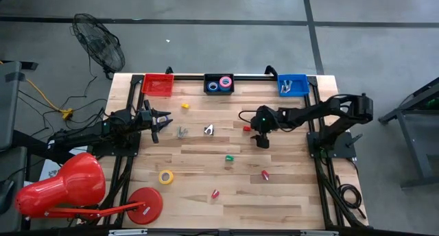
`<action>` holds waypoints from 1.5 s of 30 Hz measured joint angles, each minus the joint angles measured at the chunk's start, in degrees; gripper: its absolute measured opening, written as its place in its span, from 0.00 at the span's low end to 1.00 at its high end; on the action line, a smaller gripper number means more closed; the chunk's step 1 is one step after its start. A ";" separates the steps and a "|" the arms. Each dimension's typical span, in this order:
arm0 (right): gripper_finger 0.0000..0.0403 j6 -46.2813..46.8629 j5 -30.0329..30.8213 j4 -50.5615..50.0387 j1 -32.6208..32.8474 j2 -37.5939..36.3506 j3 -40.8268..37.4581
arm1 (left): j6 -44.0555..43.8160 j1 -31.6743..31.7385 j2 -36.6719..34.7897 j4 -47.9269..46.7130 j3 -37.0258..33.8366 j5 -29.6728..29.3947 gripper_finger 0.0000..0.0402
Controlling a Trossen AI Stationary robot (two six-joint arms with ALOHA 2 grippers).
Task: Pick and place Stapler, Stapler remover, tape
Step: Put the top red stapler into the red bin
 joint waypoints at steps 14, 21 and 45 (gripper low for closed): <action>0.60 -0.25 -0.39 2.44 -1.99 0.31 0.09 | -0.01 0.00 0.00 0.02 0.01 0.00 0.34; 0.48 -1.07 0.39 3.01 -2.02 0.31 0.07 | -0.01 0.00 -0.02 0.00 -0.01 0.00 0.34; 0.17 2.87 -0.73 3.77 -1.99 0.28 0.04 | 0.00 0.00 0.01 0.02 -0.01 0.00 0.34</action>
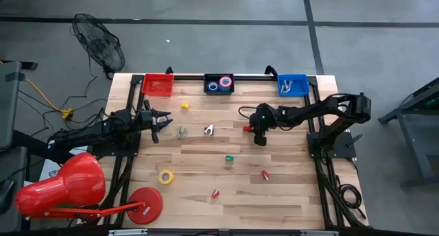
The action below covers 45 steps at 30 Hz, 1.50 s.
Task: Pick and place Stapler, Stapler remover, tape
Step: Put the top red stapler into the red bin
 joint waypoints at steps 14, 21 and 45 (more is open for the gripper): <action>0.15 14.12 -6.50 0.03 0.04 -3.93 0.00 | 0.01 0.00 -0.02 -0.02 0.01 0.02 0.34; 0.14 16.44 -6.81 0.19 0.04 -11.93 0.00 | 1.31 0.00 0.00 3.15 -0.23 -6.65 0.34; 0.15 23.11 -4.87 11.55 0.04 -21.99 0.15 | -9.46 0.01 17.40 39.71 -0.01 -6.18 0.34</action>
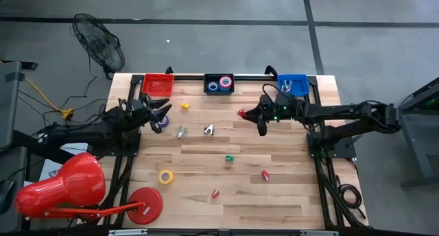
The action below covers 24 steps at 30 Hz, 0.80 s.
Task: Pick and place Stapler, Stapler remover, tape
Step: Put the top red stapler into the red bin
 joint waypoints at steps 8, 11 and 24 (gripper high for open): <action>0.15 -4.58 0.00 -0.04 0.00 0.00 7.36 | -2.28 0.01 26.24 8.25 11.56 4.14 0.34; 0.15 -6.81 1.23 -0.03 -0.04 0.00 10.33 | 1.10 0.01 36.07 8.29 20.10 8.43 0.34; 0.15 -15.13 2.39 -1.34 -0.04 0.02 19.11 | 10.25 0.51 56.66 5.81 46.65 18.99 0.34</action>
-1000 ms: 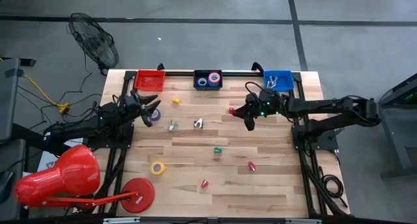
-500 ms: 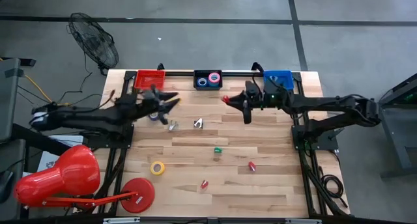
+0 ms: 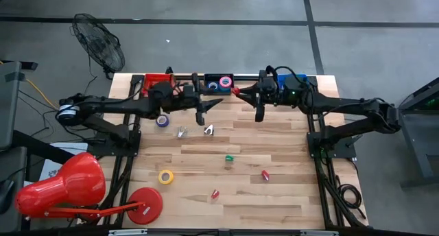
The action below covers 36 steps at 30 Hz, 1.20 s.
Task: Pick and place Stapler, Stapler remover, tape
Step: Put the top red stapler into the red bin
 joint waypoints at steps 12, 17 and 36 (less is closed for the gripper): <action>0.15 -3.42 -2.53 -0.02 0.00 0.00 3.81 | -2.47 1.01 4.99 0.83 5.83 1.30 0.37; 0.15 -4.80 -2.60 0.00 0.00 0.00 4.04 | -3.79 1.03 5.09 0.05 7.02 0.70 0.51; 0.14 -5.93 -2.42 3.22 0.00 0.53 4.06 | -4.43 1.01 8.83 0.40 13.20 1.66 0.63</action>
